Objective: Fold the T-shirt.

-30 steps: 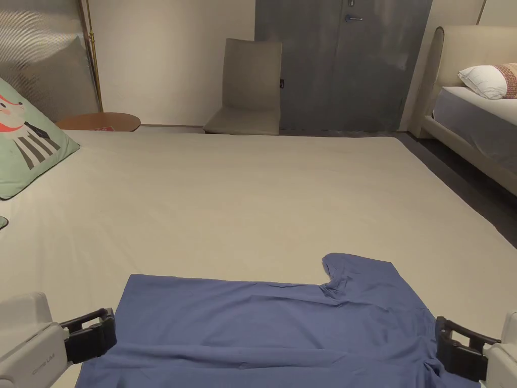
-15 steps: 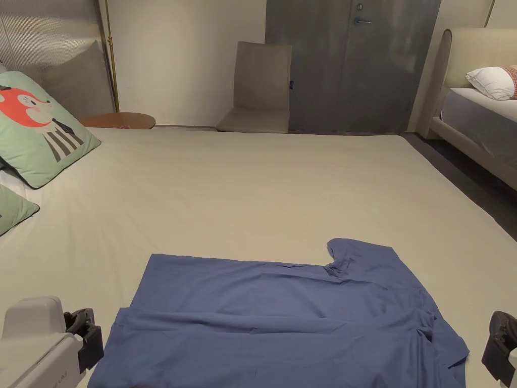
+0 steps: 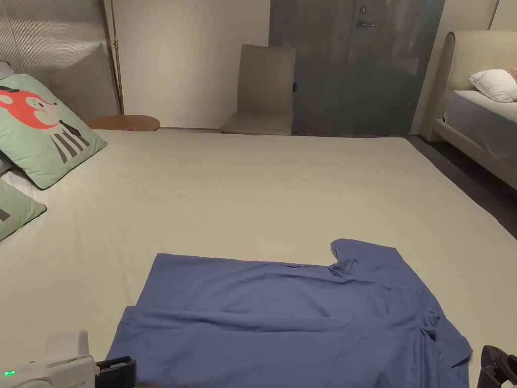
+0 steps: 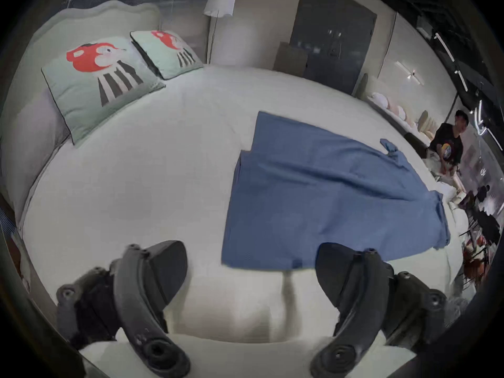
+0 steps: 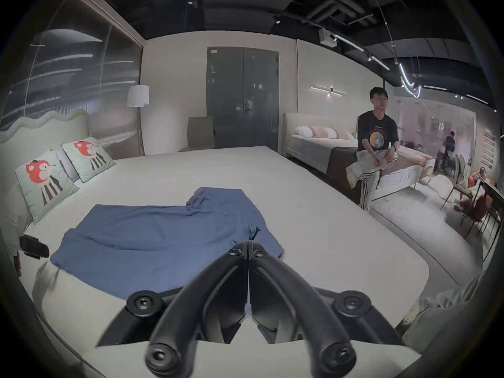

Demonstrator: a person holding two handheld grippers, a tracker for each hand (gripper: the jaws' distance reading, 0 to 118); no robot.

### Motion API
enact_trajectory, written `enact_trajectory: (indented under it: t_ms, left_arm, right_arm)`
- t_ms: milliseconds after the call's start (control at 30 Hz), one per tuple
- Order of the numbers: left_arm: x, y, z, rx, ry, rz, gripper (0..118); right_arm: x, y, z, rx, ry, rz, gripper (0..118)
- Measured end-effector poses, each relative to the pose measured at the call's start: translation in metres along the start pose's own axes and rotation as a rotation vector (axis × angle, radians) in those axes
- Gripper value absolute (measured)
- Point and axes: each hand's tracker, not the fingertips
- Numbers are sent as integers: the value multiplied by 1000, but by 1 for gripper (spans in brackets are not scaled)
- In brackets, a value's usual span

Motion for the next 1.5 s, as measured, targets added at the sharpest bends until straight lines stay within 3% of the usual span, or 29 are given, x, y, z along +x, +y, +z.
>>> enact_trajectory:
  t_ms: [33,200,233,300,333,367,433,467,600,633,700,767,800,900,1167,1500]
  left_arm:
    - [0,1,-7,-11,0,0,87]
    - [4,0,-21,-48,-5,34,50]
    - [7,-1,-21,-44,-1,33,41]
    - [11,-1,-19,-17,23,15,8]
    - [10,-1,-17,-13,18,19,5]
    - [10,1,-14,-10,10,28,5]
    - [10,1,-9,4,8,27,5]
    - [10,1,-6,11,7,24,5]
    - [12,3,8,36,-4,25,5]
    - [13,4,11,40,-2,22,5]
    - [16,5,14,44,1,14,5]
    - [18,6,16,49,6,4,5]
    - [18,7,16,49,10,1,5]
    - [15,10,21,46,9,12,4]
    - [9,9,65,57,-33,50,3]
    - [-5,-54,81,-75,7,82,3]
  right_arm:
    - [0,-2,-1,-7,-2,0,1]
    - [0,-10,-8,-49,-5,9,1]
    - [0,-12,-10,-57,-6,13,1]
    - [0,-15,-15,-78,-13,20,1]
    - [1,-17,-19,-96,-24,22,4]
    - [2,-19,-23,-134,-34,25,30]
    - [6,-23,-38,-224,-27,20,101]
    - [9,-26,-46,-289,-25,21,116]
    - [14,-43,-72,-398,-52,52,109]
    - [15,-47,-78,-425,-54,55,102]
    - [16,-52,-87,-431,-14,39,71]
    - [16,-54,-89,-443,29,25,24]
    - [15,-54,-88,-430,53,21,10]
    - [12,-43,-73,-351,42,66,9]
    - [47,-6,-27,-309,64,-15,8]
    - [67,-38,-3,-454,13,8,8]
